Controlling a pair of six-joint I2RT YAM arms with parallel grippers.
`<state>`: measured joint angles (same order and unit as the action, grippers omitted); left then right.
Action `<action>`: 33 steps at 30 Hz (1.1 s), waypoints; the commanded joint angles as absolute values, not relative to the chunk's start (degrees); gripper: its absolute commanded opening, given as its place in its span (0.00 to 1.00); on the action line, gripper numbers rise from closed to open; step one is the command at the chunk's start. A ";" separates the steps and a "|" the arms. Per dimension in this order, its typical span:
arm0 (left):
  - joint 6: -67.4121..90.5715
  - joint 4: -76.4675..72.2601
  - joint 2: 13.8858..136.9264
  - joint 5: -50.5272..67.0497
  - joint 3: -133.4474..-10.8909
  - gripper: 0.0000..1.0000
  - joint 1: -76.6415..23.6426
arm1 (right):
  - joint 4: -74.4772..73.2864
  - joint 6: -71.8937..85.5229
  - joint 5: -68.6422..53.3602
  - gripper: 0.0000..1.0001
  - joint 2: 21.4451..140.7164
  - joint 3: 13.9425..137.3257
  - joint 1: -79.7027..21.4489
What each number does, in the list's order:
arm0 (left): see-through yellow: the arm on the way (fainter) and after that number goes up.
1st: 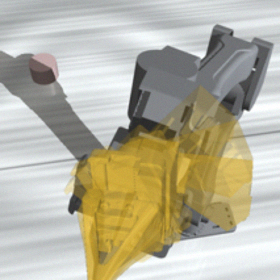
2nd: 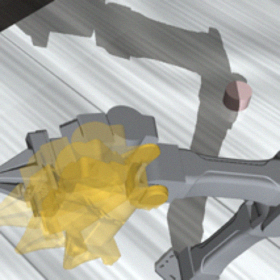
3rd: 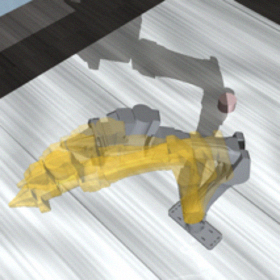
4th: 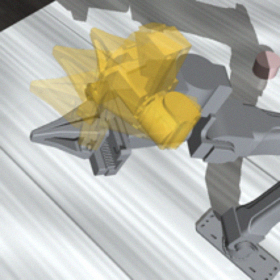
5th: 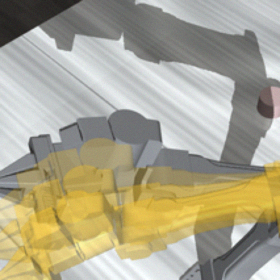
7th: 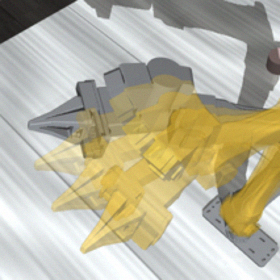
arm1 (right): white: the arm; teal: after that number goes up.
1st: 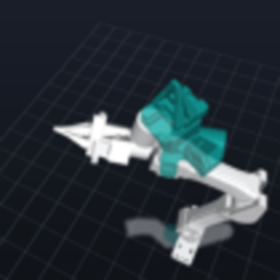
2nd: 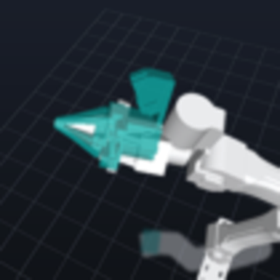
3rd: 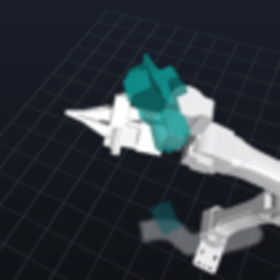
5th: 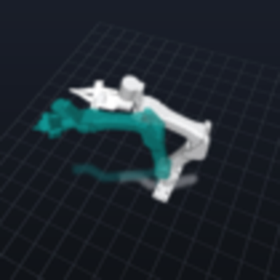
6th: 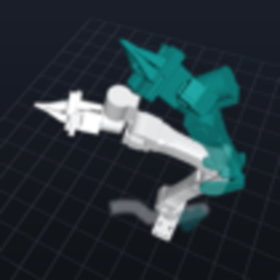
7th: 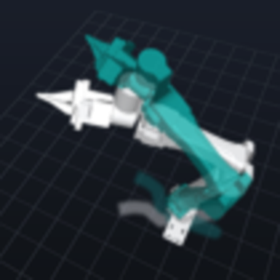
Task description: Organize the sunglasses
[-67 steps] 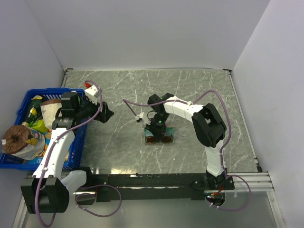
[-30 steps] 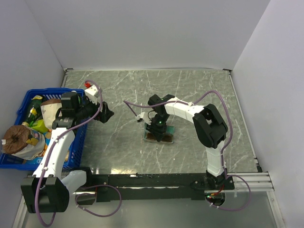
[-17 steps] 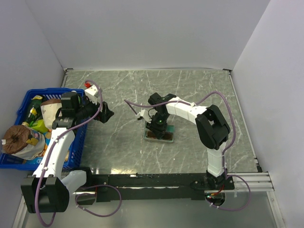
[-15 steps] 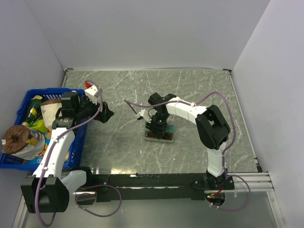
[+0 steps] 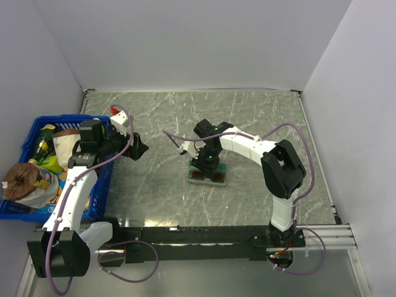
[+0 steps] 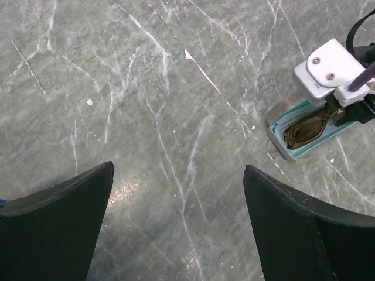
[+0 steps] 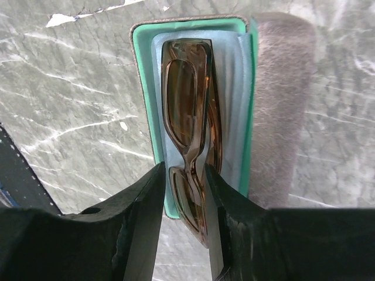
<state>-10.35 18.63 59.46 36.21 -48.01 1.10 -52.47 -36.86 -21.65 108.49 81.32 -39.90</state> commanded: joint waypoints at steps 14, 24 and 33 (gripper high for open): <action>-10.72 16.88 59.33 37.97 -47.72 0.96 1.41 | -49.75 -36.12 -14.42 0.36 104.94 79.72 -42.71; -10.72 16.79 59.41 38.06 -47.64 0.96 1.49 | -47.46 -36.21 -9.59 0.42 104.59 78.31 -45.52; -10.72 17.05 59.85 38.32 -47.81 0.96 1.41 | -45.88 -36.56 -5.54 0.45 103.97 77.26 -47.02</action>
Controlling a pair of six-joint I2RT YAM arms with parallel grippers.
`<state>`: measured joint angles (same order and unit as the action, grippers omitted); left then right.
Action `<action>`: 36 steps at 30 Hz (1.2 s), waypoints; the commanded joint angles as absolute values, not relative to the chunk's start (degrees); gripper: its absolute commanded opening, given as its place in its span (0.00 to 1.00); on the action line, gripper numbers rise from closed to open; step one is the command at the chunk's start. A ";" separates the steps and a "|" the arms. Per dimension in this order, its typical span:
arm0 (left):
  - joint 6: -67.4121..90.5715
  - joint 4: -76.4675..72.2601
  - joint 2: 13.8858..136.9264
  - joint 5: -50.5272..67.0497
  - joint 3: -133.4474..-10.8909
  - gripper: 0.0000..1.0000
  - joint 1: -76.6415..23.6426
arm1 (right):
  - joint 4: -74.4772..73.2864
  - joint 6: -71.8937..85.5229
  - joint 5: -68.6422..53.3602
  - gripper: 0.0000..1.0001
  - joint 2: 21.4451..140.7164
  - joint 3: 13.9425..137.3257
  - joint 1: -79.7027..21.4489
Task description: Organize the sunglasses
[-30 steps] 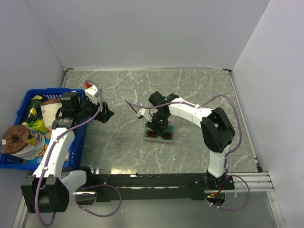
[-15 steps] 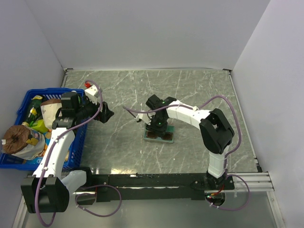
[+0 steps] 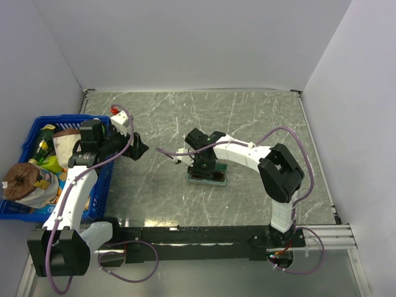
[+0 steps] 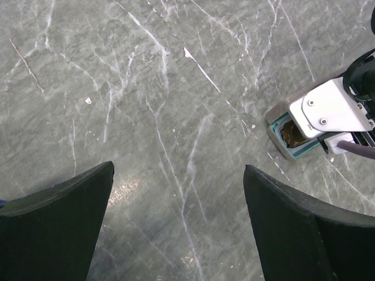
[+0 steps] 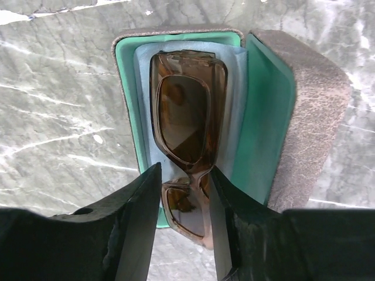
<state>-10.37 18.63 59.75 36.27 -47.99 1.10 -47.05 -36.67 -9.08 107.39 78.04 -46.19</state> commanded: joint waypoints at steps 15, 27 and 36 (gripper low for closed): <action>-10.81 17.14 59.94 38.41 -47.90 0.96 1.41 | -46.32 -37.09 -3.25 0.34 104.68 76.73 -49.13; -10.81 17.23 59.85 38.50 -47.90 0.97 1.41 | -47.28 -36.48 -2.55 0.30 105.99 76.99 -49.39; -10.90 17.14 59.77 38.58 -47.81 0.96 1.41 | -48.16 -35.33 -2.37 0.26 107.14 77.96 -49.22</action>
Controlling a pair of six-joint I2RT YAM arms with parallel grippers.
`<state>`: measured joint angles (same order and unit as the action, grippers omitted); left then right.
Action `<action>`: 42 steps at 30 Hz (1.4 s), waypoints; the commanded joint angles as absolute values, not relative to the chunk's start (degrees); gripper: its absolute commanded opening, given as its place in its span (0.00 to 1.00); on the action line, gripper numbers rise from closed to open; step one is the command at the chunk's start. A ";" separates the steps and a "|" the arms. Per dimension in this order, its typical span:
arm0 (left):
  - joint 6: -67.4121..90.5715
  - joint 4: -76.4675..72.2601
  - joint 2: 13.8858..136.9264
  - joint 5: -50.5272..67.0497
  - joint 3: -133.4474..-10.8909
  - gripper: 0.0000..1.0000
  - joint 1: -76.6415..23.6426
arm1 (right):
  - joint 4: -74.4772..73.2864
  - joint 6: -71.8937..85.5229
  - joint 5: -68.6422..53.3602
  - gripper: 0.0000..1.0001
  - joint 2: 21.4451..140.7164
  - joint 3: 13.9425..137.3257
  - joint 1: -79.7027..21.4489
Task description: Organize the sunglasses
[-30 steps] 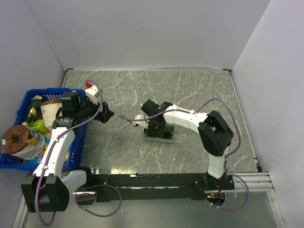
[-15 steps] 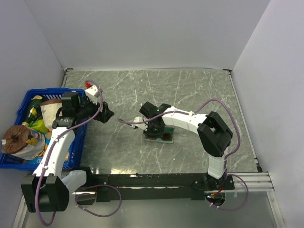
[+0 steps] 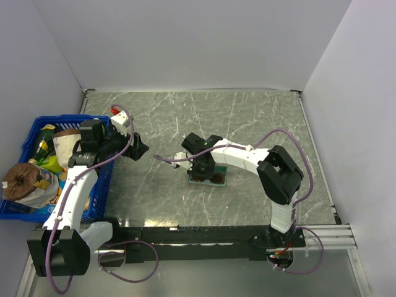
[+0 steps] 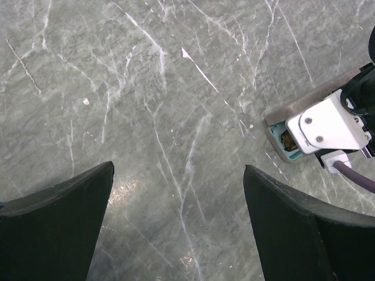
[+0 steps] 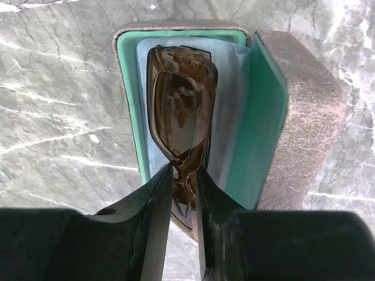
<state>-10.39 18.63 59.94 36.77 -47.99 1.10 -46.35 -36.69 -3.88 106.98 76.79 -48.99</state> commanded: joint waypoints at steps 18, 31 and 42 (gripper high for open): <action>-10.99 17.14 59.76 38.85 -47.72 0.96 1.41 | -50.97 -32.87 -8.78 0.21 108.10 81.12 -45.79; -11.07 17.23 59.77 39.02 -47.72 0.96 1.41 | -54.58 -34.54 -18.10 0.17 109.07 83.06 -43.33; -11.16 17.23 59.59 39.29 -47.64 0.97 1.49 | -54.93 -34.98 -20.92 0.10 110.13 83.67 -42.19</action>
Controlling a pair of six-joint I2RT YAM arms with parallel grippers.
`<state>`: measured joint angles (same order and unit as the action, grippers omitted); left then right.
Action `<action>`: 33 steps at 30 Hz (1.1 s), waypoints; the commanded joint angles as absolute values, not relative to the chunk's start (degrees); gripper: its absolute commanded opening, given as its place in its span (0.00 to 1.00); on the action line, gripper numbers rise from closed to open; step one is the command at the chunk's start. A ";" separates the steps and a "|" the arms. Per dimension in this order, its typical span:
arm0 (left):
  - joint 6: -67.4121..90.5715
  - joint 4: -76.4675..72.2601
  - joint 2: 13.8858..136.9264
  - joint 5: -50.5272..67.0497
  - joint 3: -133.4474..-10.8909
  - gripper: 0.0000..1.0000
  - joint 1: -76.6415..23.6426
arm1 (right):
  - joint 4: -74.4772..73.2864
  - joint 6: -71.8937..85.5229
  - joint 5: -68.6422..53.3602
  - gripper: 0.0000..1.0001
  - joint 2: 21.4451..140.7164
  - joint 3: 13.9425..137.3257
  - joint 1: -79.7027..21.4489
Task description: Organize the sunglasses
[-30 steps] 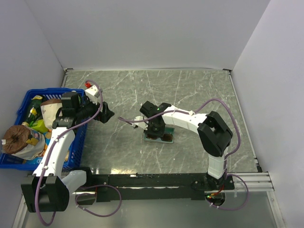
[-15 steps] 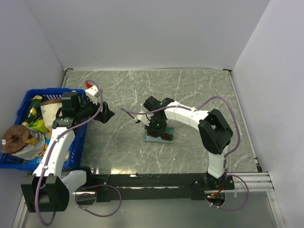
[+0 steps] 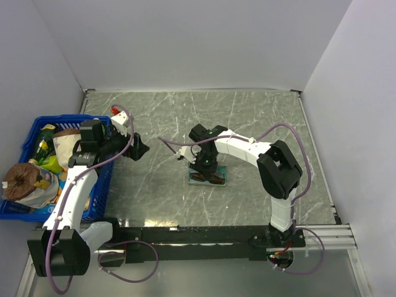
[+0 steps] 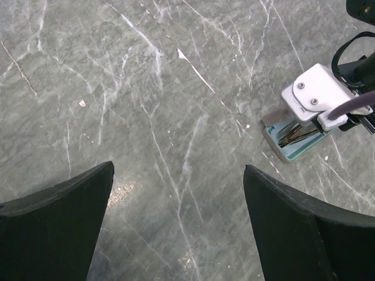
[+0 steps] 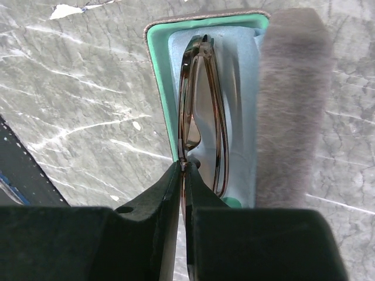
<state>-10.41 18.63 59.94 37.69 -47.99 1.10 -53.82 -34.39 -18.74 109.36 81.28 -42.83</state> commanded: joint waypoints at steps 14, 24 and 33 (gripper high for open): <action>-11.07 17.14 59.85 39.29 -47.64 0.96 1.41 | -54.75 -34.80 -22.14 0.00 109.69 83.85 -40.69; -11.07 17.14 60.12 39.55 -47.64 0.96 1.49 | -57.04 -36.82 -28.29 0.00 109.51 84.99 -39.11; -10.99 17.23 59.94 39.64 -47.72 0.96 1.41 | -58.45 -39.29 -29.18 0.00 111.00 85.43 -39.11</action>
